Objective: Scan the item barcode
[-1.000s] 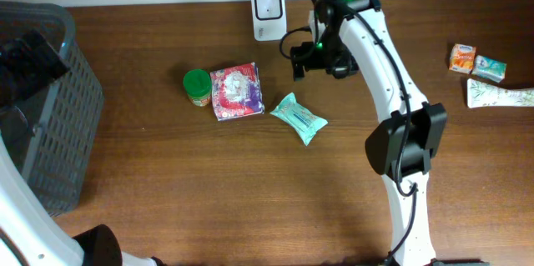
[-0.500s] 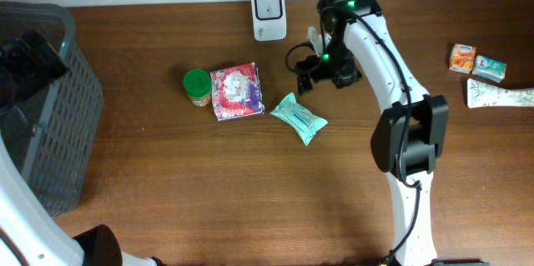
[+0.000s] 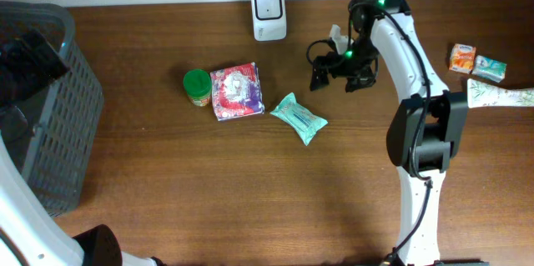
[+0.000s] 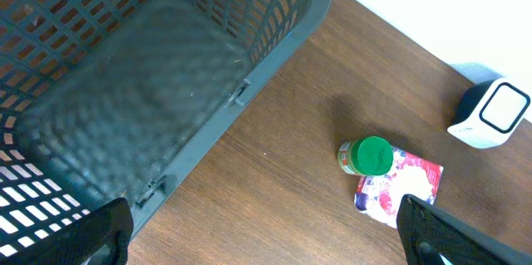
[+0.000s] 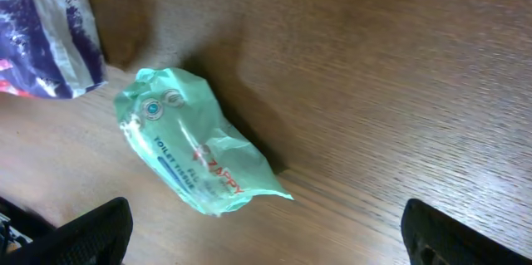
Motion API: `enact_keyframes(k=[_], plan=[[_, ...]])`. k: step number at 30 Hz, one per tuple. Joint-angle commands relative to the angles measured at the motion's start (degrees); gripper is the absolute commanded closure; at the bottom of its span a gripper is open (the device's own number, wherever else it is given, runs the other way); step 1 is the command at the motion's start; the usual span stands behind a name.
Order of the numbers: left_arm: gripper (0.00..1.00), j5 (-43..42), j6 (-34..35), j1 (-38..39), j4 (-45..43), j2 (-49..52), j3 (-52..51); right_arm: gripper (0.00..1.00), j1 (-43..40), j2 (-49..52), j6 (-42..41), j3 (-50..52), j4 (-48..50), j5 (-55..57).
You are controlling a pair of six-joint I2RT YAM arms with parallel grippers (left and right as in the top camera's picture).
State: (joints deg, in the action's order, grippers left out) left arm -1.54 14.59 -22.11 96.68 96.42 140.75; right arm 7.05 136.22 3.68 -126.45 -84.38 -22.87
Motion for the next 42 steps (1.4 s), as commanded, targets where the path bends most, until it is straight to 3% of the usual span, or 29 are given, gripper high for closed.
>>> enact_keyframes(k=[1,7,21,26,28,33,34,35,42], plan=[[0.01,-0.2,0.55,-0.24,0.02,-0.39,-0.04,0.01,2.32,-0.83,2.19,0.92,0.15,-0.79],[0.01,-0.2,0.55,-0.24,0.02,-0.39,-0.04,0.01,2.71,-0.83,6.43,7.32,3.17,-8.66],[0.01,-0.2,0.55,-0.24,0.02,-0.39,-0.04,0.01,2.71,-0.81,8.87,7.82,4.68,-8.66],[0.01,-0.2,0.55,-0.24,0.02,-0.39,-0.04,0.0,2.82,-0.81,13.33,16.17,4.31,-10.36],[0.01,-0.2,0.55,-0.24,0.02,-0.39,-0.04,0.16,2.82,-0.81,14.12,18.6,4.79,-12.52],[0.01,-0.2,0.55,-0.24,0.02,-0.39,-0.04,0.18,4.31,-0.81,14.12,19.19,8.28,-12.35],[0.01,-0.2,0.55,-0.24,0.02,-0.39,-0.04,0.23,4.59,-0.81,14.1,19.96,8.39,-12.31],[0.01,-0.2,0.55,-0.24,0.02,-0.39,-0.04,0.34,4.7,-0.81,14.05,20.22,8.04,-12.33],[0.01,-0.2,0.55,-0.24,0.02,-0.39,-0.04,0.36,5.57,-0.85,12.37,18.1,6.82,-12.5]])
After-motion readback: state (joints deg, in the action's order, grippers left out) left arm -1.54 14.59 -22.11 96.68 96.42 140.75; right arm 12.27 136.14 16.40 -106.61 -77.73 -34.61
